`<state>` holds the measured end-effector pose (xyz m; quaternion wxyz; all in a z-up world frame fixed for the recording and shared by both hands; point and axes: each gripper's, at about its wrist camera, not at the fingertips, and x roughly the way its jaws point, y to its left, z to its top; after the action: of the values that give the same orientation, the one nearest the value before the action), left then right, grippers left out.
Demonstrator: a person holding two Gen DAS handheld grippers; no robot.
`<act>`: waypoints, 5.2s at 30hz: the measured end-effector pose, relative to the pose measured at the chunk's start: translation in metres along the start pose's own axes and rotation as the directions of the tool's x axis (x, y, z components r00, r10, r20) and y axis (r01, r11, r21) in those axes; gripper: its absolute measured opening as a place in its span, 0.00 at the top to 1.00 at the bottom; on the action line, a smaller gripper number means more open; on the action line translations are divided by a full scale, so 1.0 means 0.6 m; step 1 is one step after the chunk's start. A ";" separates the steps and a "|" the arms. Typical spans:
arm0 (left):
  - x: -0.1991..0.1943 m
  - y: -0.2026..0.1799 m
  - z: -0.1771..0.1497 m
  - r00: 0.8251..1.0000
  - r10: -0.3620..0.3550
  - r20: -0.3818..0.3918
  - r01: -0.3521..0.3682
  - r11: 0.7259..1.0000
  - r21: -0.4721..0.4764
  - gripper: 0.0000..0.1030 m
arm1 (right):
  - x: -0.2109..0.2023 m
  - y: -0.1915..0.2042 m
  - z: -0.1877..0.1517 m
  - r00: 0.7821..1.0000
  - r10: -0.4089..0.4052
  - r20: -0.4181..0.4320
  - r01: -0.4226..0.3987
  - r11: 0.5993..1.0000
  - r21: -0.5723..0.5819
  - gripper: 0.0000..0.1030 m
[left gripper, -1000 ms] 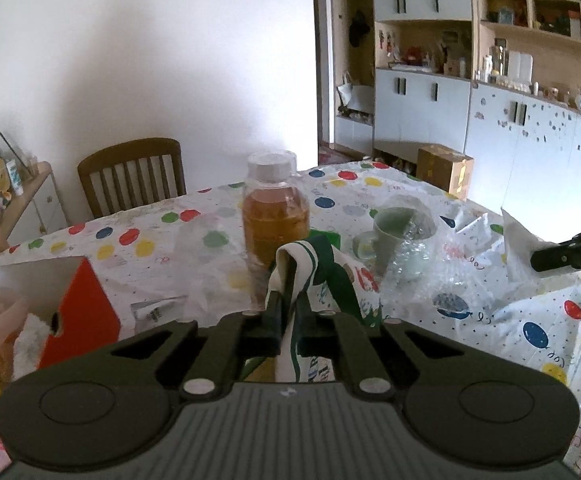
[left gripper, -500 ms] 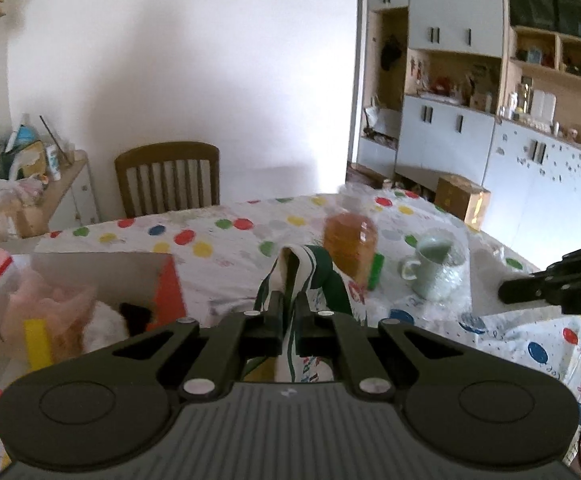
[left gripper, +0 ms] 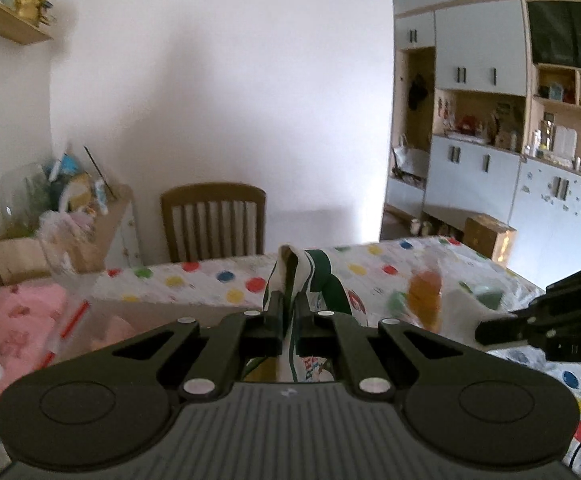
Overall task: Organize soft objects
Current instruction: 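Lift and carry the tote bag and tissue with both grippers over the box, then lower and open both grippers to drop the tote bag and tissue in the box, then move the left gripper to the clear plastic bag while the right approaches the bubble wrap, then grasp the clear plastic bag with the left gripper while the right grasps the bubble wrap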
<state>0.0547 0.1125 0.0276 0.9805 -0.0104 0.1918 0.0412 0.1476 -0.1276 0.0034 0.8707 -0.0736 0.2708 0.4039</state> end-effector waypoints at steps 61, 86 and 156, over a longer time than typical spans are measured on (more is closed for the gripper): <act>0.174 0.286 -0.128 0.897 0.255 -0.360 -0.225 0.966 0.124 0.95 | 0.407 0.238 0.059 0.939 0.027 -0.342 -0.075 0.989 -0.129 0.88; 0.102 0.253 -0.110 0.902 0.272 -0.336 -0.273 0.961 0.046 0.19 | 0.307 0.229 0.075 0.973 0.053 -0.226 -0.081 0.990 -0.116 0.37; 0.343 -0.377 -0.122 0.932 -0.079 -0.353 0.095 0.995 0.028 0.00 | 0.073 -0.402 -0.223 0.918 -0.272 -0.289 0.337 0.919 0.206 0.05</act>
<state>0.2363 -0.0994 -0.1168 0.9314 -0.0041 0.3640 -0.0088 0.2947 -0.3047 -0.1547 0.8833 -0.0554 0.4143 0.2122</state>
